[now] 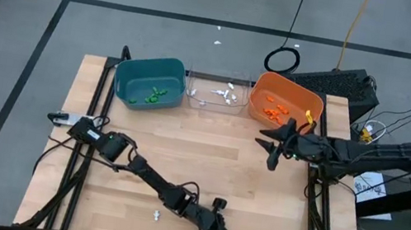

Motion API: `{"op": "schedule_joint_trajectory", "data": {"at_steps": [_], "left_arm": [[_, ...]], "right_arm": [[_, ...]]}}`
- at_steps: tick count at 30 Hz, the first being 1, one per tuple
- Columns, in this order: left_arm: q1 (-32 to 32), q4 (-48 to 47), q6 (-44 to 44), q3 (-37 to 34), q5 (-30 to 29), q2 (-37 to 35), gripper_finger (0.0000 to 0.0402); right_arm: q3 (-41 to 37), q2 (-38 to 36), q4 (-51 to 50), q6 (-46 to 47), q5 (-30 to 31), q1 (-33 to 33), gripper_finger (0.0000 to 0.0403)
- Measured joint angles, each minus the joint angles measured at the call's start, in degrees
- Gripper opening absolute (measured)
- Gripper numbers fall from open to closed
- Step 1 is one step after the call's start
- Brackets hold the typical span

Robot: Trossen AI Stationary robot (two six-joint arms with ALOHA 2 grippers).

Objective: Sort Halloween decoration
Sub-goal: Put the green skeleton toy into the blue bin

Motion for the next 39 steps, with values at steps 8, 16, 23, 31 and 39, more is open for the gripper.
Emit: {"op": "schedule_joint_trajectory", "data": {"at_steps": [8, 16, 23, 31, 39], "left_arm": [[1.13, -10.95, 2.52, -0.25, 1.19, -4.85, 0.0017], [1.11, -20.83, 7.37, -0.26, -0.49, -13.05, 0.0014], [1.48, -30.55, 13.43, -0.61, -4.16, -23.37, 0.0013], [0.76, -39.75, 12.24, -9.13, -7.71, -39.48, 0.0013], [-1.89, -38.92, 7.23, -25.97, -18.69, -57.42, 0.0013]], "right_arm": [[0.00, 2.98, 0.26, -1.62, 0.77, 2.09, 0.0141], [0.00, 9.85, 1.98, -5.17, 11.00, 5.35, 0.0141], [0.01, 14.84, 8.14, -7.73, 11.66, 9.01, 0.0141], [-0.02, 18.92, 10.17, -12.65, 11.54, 13.73, 0.0141], [-0.01, 19.86, 14.89, -14.72, 11.52, 15.63, 0.0141]]}}
